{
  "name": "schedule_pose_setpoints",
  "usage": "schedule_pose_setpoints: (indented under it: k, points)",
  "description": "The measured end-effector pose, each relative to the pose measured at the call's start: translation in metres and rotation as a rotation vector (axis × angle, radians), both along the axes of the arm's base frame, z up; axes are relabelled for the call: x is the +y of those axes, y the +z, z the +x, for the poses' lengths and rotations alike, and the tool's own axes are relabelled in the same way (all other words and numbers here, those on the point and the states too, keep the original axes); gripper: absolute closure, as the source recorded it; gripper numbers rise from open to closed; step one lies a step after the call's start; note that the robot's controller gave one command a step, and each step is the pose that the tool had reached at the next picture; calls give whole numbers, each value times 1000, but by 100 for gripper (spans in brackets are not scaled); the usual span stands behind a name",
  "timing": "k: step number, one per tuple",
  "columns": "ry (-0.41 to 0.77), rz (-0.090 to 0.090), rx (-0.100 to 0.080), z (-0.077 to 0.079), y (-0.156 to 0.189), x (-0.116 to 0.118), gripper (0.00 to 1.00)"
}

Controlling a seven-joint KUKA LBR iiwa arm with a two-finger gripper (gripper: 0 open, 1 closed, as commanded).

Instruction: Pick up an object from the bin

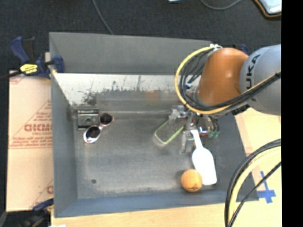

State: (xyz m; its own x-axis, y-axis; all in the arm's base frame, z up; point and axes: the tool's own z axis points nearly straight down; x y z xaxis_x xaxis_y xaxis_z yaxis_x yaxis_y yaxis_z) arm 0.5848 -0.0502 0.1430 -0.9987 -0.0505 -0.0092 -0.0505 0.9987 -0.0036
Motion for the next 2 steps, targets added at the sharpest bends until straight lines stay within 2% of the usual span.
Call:
schedule_pose_setpoints:
  k: [1, 2]
  points:
    - [11, -1, -4, 3, 1, 2, 0]
    - [47, -2, -1, 6, -38, -2, 0]
